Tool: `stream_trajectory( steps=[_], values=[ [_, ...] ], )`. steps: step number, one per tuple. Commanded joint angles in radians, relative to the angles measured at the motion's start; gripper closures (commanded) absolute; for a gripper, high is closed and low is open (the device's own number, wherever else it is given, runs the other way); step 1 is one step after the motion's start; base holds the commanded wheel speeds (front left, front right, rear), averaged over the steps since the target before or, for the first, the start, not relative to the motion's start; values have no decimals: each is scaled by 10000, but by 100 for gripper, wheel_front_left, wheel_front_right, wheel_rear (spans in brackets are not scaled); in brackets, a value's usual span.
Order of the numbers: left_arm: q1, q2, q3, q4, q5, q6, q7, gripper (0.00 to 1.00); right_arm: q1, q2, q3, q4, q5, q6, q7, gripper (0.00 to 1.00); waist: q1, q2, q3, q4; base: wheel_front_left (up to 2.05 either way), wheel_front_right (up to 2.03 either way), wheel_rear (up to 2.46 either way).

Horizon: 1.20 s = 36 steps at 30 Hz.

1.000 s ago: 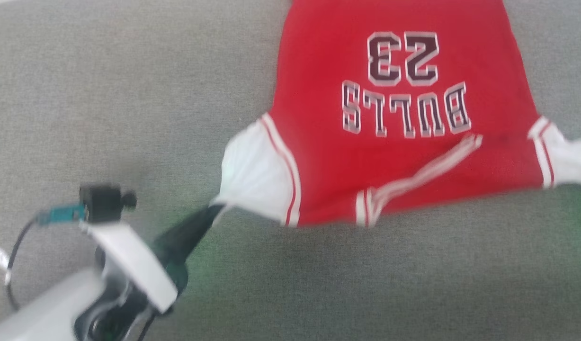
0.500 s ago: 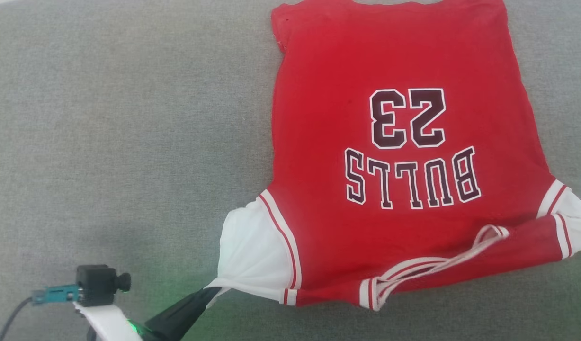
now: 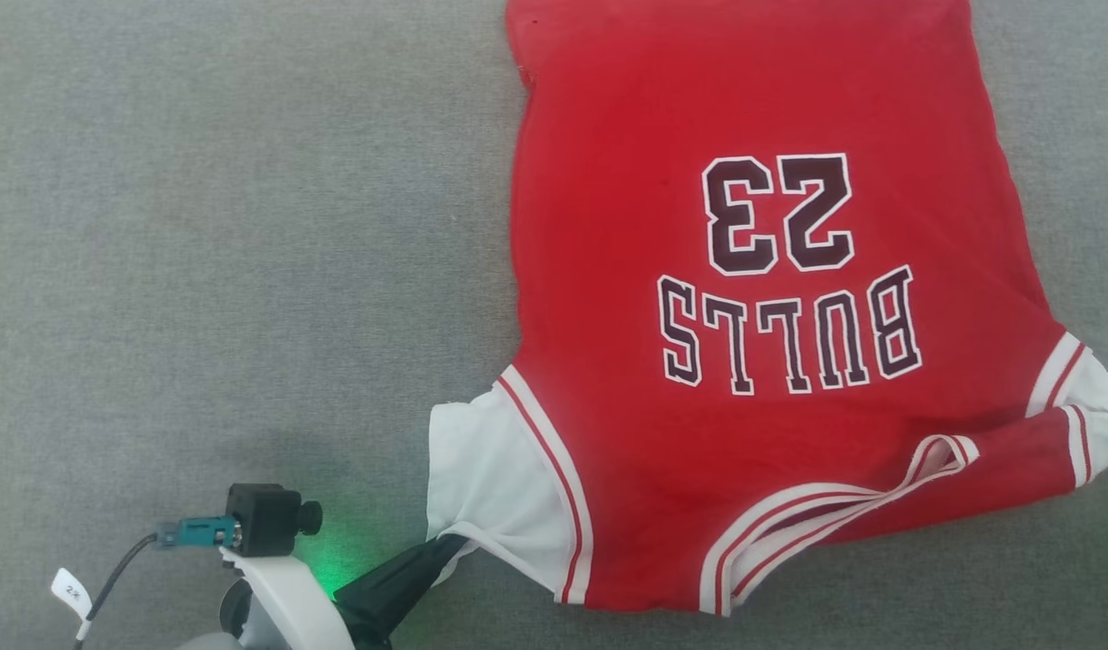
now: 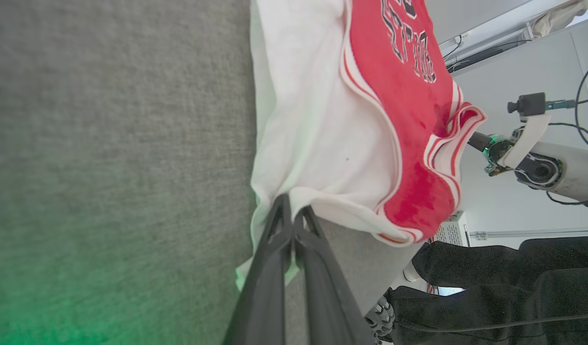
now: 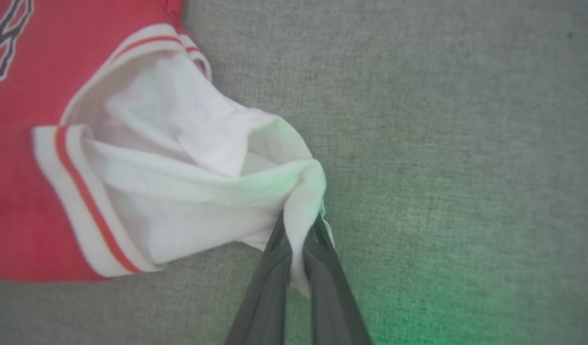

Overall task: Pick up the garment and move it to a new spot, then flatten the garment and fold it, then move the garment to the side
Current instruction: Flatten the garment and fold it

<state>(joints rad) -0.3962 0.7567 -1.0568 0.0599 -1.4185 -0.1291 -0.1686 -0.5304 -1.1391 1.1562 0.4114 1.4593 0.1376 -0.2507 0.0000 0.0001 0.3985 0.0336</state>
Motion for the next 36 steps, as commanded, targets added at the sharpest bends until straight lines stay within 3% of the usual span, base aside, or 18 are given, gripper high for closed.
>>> stream_trajectory(
  steps=[1,3,7,12,16,20,22,29,36],
  values=[
    [-132,-191,-94,204,65,-13,49,100,142,494,282,77,-254,-125,254,80,0,-1,18,-74,0,0,0],
    [-124,-237,-126,270,115,-13,-28,100,6,402,219,-137,-544,-108,190,0,0,-1,-10,-148,0,0,0],
    [-10,-151,-141,113,207,-13,-192,100,-157,-471,-275,-923,-801,-76,-5,0,0,-1,-77,-238,0,0,0],
    [-20,-160,-232,-294,479,-15,-365,100,-234,-2464,-1422,-2517,-5,-71,-115,0,0,-1,31,51,0,0,0],
    [-274,-359,-315,-428,747,-23,-269,100,-703,-2948,-2008,-2776,-76,-68,94,0,0,-1,291,406,0,0,0],
    [-820,-844,-471,-519,1101,-24,-37,100,-1995,-3049,-2911,-2614,-268,-71,1373,0,0,-1,848,992,0,0,0],
    [-1112,-1162,-577,-525,1305,-26,61,100,-2817,-2772,-3252,-2361,-554,-71,2354,0,0,-1,1156,1314,0,0,0],
    [-1962,-2111,-945,-404,1720,-28,137,100,-6219,-745,-3553,-270,-2498,-71,6352,0,0,-1,2237,2243,0,0,0],
    [-2494,-2431,-1244,-231,1863,-11,-51,100,-8517,805,-3369,2239,-3717,-73,9473,0,0,-1,2882,2811,0,0,0]
  ],
)
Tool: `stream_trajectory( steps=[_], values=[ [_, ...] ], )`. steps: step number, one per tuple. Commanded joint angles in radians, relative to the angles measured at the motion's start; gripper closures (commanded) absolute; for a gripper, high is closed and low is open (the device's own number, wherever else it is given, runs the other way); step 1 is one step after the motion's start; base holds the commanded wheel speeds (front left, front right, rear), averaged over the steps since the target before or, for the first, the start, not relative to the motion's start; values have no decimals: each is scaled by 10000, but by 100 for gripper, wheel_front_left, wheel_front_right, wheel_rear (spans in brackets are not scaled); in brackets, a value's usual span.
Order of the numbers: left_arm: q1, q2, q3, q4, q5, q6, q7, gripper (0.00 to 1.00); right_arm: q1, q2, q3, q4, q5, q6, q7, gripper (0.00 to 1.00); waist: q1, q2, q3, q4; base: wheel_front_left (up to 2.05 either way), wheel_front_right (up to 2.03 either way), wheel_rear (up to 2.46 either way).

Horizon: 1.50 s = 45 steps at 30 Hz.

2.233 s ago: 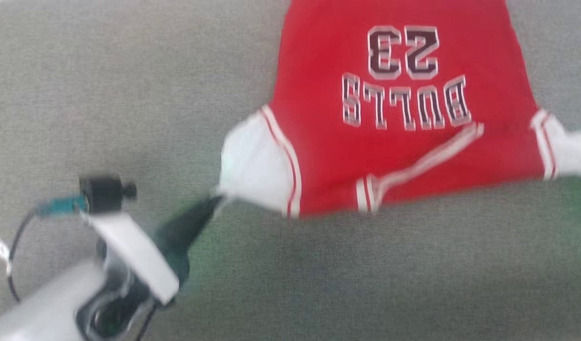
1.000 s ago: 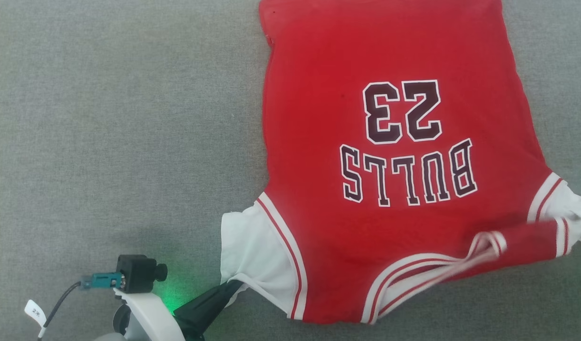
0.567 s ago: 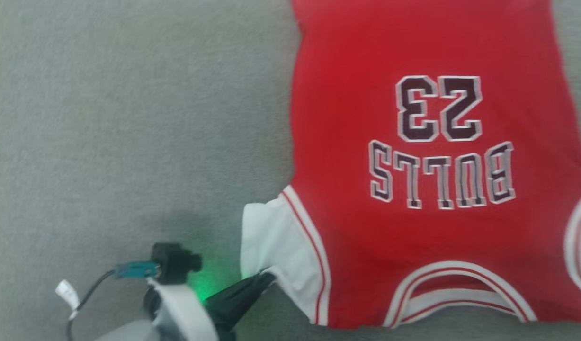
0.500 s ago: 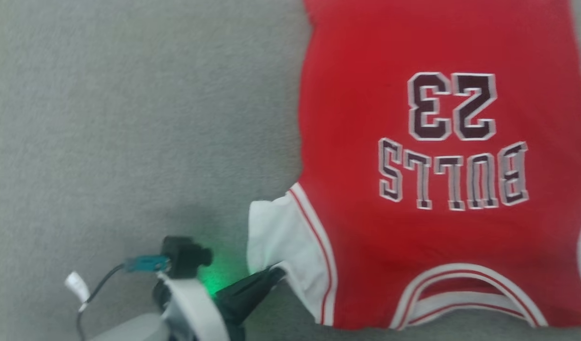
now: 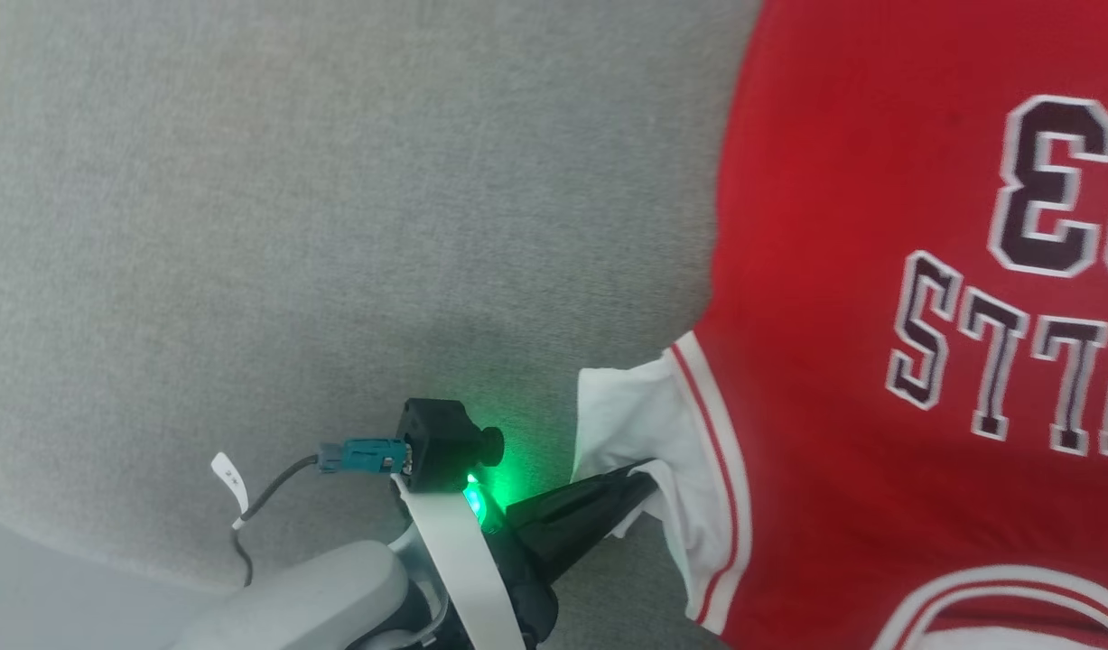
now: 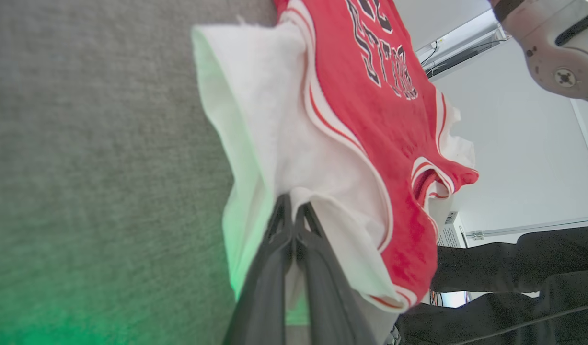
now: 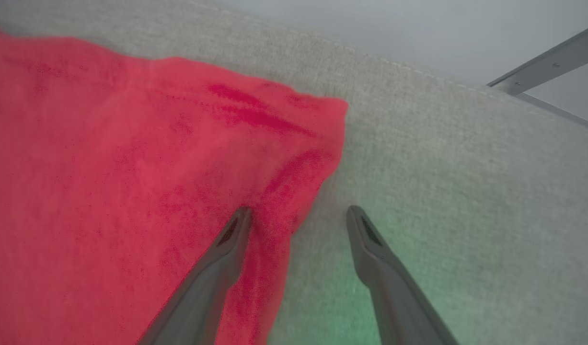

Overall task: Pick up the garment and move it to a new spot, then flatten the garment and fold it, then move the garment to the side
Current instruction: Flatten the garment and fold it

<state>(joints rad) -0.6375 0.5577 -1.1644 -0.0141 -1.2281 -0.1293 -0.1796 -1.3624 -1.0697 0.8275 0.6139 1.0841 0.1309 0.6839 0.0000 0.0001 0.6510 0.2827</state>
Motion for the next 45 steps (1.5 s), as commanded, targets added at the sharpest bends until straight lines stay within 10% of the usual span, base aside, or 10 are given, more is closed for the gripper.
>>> stream_trajectory(
  steps=[1,5,8,17,36,45],
  values=[
    [-143,-444,-202,529,-24,-7,24,100,-379,242,-96,535,-55,-4,374,0,0,-1,429,356,0,0,0],
    [-233,-472,-347,648,1,16,-117,100,-643,768,117,1439,-490,-5,1062,0,0,-1,591,393,0,0,0],
    [-344,-498,-406,759,-14,25,-219,100,-726,953,171,1754,-715,-5,945,100,0,-1,553,345,0,0,0],
    [-221,-1,-33,1077,-256,26,-649,100,281,597,119,958,82,-9,-187,100,0,-1,-569,-275,0,0,0],
    [1715,1209,1590,410,-353,18,-861,100,7888,-3016,1665,-5152,3894,-7,-3227,100,0,-1,-2665,-1683,0,0,0],
    [1981,1273,2056,482,-224,29,-862,100,10084,-3098,2795,-6995,4017,-6,-4433,100,0,-1,-2668,-1920,0,0,0]
  ],
)
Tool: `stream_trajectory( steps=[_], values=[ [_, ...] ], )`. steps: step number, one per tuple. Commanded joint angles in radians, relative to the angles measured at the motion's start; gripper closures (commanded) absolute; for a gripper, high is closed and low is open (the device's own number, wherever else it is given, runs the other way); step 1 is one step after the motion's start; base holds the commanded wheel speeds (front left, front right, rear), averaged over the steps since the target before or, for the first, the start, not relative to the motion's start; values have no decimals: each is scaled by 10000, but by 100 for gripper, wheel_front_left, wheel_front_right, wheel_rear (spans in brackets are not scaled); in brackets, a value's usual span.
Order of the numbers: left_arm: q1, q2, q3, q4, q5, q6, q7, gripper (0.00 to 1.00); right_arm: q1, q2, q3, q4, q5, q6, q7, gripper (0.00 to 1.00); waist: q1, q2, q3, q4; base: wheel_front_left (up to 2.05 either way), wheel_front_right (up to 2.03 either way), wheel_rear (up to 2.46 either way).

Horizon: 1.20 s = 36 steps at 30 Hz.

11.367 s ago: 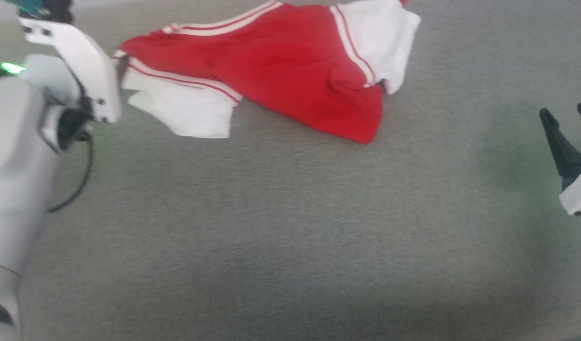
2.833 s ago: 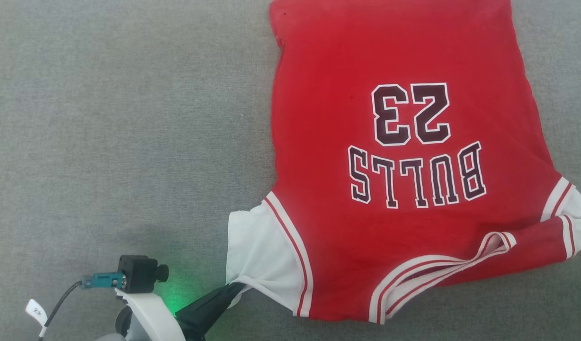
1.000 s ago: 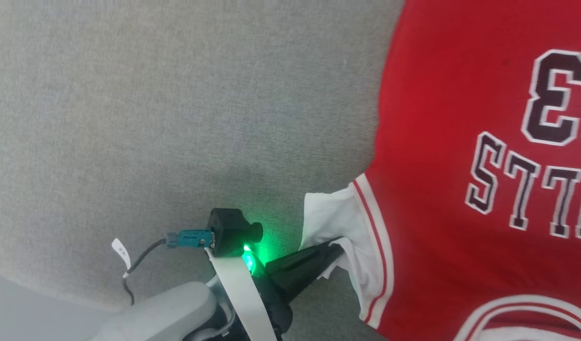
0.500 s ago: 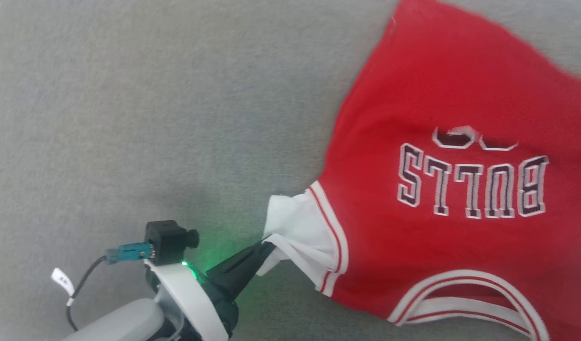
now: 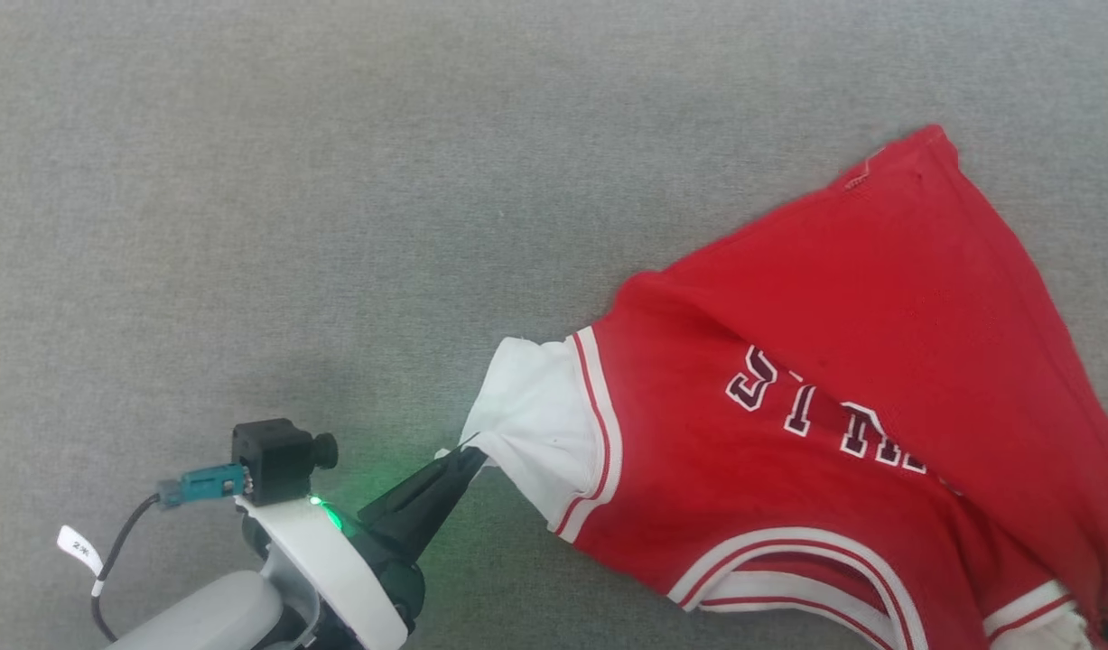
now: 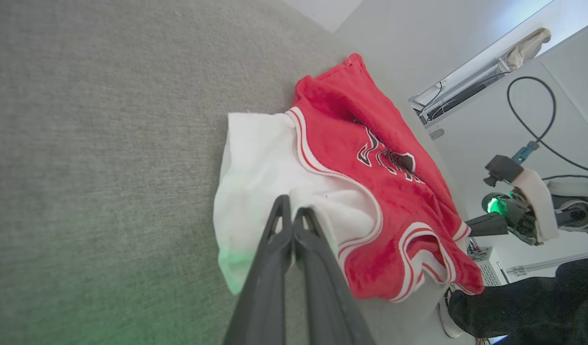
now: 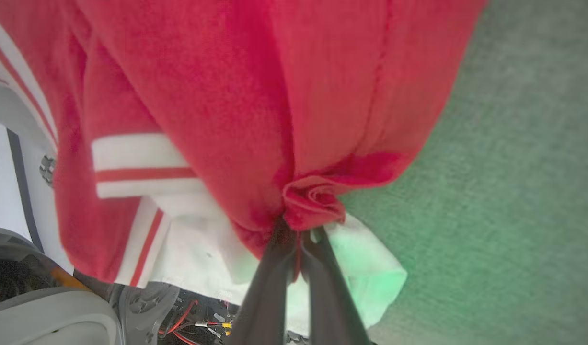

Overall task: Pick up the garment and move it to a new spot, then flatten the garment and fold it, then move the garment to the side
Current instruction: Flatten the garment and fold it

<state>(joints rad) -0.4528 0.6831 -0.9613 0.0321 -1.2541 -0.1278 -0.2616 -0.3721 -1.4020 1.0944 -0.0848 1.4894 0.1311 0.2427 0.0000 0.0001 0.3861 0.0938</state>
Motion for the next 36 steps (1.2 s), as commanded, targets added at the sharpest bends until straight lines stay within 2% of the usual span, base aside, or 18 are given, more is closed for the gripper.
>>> stream_trajectory(
  steps=[1,2,3,4,5,6,13,18,23,29,33,36],
  values=[
    [159,16,30,42,39,13,-42,100,210,299,97,25,-38,-7,-114,100,0,-1,-41,-60,0,0,0],
    [180,30,25,73,37,11,-43,100,204,397,62,51,-96,-4,-198,100,0,-1,-71,-95,0,0,0],
    [185,55,-1,108,52,10,-13,100,174,467,-8,119,-179,-4,-357,95,0,-1,-89,-128,0,0,0],
    [188,61,-17,140,52,10,13,100,121,507,-108,215,-224,-4,-483,56,0,-1,-117,-163,0,0,0],
    [206,67,-29,164,38,9,25,100,93,508,-144,195,-344,-6,-513,12,0,-1,-157,-196,0,0,0],
    [226,71,-39,183,17,8,33,100,82,454,-162,73,-444,-6,-513,0,0,-1,-197,-223,0,0,0],
    [361,-9,-126,208,30,-3,21,100,-102,-380,-960,-449,-122,-3,-1146,0,0,-1,-417,-222,0,0,0],
    [201,-306,-245,153,234,-15,9,100,-899,-472,-2395,169,-395,-6,-847,0,0,-1,-268,37,0,0,0],
    [-299,-826,-502,237,535,-25,79,100,-2115,-394,-3659,669,-1023,-3,-496,0,0,-1,240,581,0,0,0],
    [-897,-1462,-828,375,573,-23,51,100,-3831,1260,-3943,1675,-2423,-3,1119,0,0,-1,909,1261,0,0,0],
    [-1123,-1768,-1035,504,623,-24,19,100,-4858,2432,-3600,2640,-3449,-3,2274,0,0,-1,1250,1619,0,0,0],
    [-1215,-1906,-1161,606,605,-25,-1,100,-5337,2984,-3284,3168,-3858,-4,2954,0,0,-1,1400,1781,0,0,0]
  ],
)
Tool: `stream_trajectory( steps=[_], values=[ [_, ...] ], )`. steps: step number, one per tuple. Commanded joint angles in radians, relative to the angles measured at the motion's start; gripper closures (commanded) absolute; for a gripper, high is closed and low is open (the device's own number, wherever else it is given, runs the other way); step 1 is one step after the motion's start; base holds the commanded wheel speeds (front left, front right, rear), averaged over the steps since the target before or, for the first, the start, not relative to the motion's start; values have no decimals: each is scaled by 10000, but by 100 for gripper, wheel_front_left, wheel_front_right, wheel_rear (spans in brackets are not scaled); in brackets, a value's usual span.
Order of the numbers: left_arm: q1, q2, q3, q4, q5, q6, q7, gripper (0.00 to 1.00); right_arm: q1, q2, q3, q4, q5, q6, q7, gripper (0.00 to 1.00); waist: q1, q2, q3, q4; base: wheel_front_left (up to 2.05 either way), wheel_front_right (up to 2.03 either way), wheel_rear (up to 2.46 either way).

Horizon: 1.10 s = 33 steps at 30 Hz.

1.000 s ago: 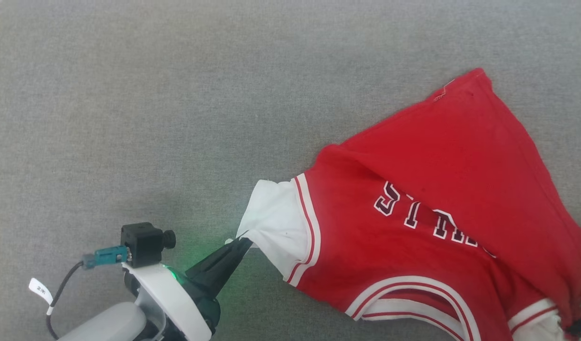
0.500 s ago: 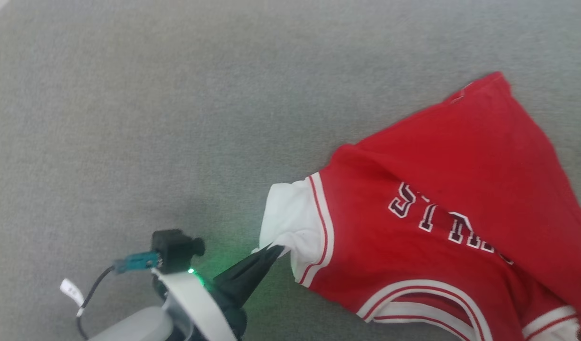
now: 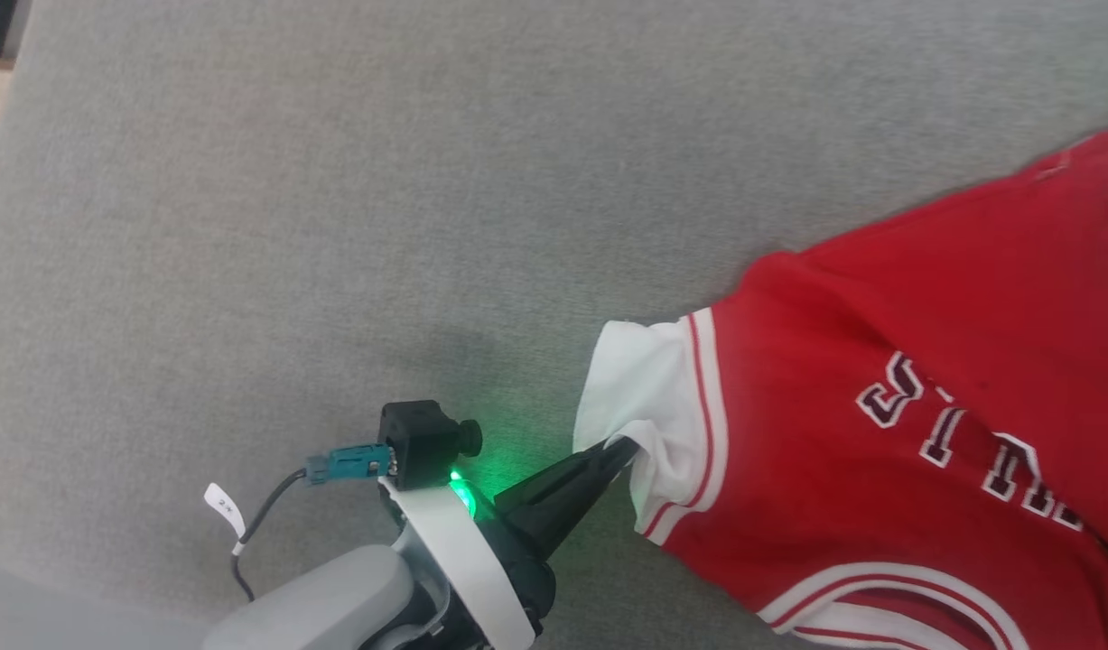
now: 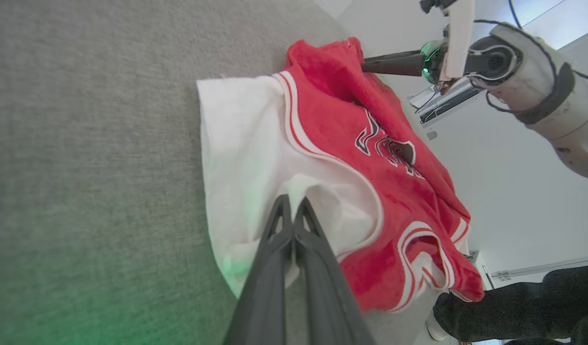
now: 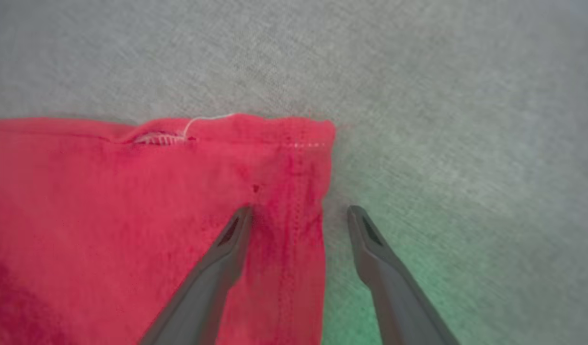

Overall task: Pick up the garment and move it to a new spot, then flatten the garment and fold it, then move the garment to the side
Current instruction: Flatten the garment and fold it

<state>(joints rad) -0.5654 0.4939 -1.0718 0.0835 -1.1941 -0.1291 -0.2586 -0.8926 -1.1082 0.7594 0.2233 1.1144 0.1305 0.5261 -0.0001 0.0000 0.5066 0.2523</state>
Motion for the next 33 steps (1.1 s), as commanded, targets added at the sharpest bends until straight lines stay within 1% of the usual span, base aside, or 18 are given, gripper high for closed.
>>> stream_trajectory(
  steps=[1,3,5,6,7,8,10,14,17,19,22,24,28,29,31,33],
  values=[
    [-99,-60,-78,126,3,-11,-44,100,-201,190,202,260,-176,1,345,0,1,0,223,227,0,0,0],
    [-108,-124,-114,195,-34,-10,-37,100,-177,516,583,464,-302,0,710,0,1,0,249,269,0,0,0],
    [-127,-175,-168,260,-75,-10,-51,100,-130,675,861,619,-293,3,984,0,1,0,237,294,0,0,0],
    [-149,-187,-191,297,-108,-11,-54,100,-103,730,1011,643,-307,3,1053,52,1,0,207,302,0,0,0],
    [-177,-198,-210,334,-154,-11,-56,100,-94,766,1122,617,-283,6,1075,69,1,0,172,300,0,0,0],
    [-218,-190,-210,382,-193,-11,-54,100,-100,796,1153,627,-184,8,1040,100,1,0,124,290,0,0,0],
    [-314,-135,-119,424,-299,-11,-59,100,-205,771,1115,617,-130,17,814,100,1,0,14,247,0,0,0],
    [-631,26,355,471,-41,-14,-65,100,-780,762,481,996,-25,-6,-235,100,1,0,-202,82,0,0,0],
    [-1153,220,754,710,-92,-13,-68,100,-1110,1043,27,1604,66,-5,-969,100,1,0,-364,-104,0,0,0],
    [-1690,301,1107,909,-344,-11,-72,100,-1437,1281,-349,2140,165,-3,-1394,100,1,0,-437,-248,0,0,0],
    [-2868,367,1471,1163,-666,-13,-14,100,-2189,1591,-1039,3089,151,-5,-2121,100,1,0,-431,-445,0,0,0],
    [-3809,357,1682,1422,-1000,-13,171,100,-2773,1820,-1374,3673,-114,-5,-2585,100,1,0,-358,-568,0,0,0],
    [-5964,339,2490,2569,-1617,-12,548,100,-4175,2345,-2017,4739,-462,-6,-3401,100,1,0,-231,-918,0,0,0],
    [-5964,339,2490,2569,-1617,-12,548,100,-4175,2345,-2017,4739,-462,-6,-3401,100,1,0,-231,-918,0,0,0],
    [-7057,204,3026,3306,-1963,-12,570,100,-4851,2632,-2314,5320,-644,-9,-3850,100,1,0,-210,-1112,0,0,0],
    [-8076,190,3542,4199,-2115,2,430,100,-5468,2962,-2489,5823,-826,-17,-4268,100,1,0,-240,-1299,0,0,0]
  ],
)
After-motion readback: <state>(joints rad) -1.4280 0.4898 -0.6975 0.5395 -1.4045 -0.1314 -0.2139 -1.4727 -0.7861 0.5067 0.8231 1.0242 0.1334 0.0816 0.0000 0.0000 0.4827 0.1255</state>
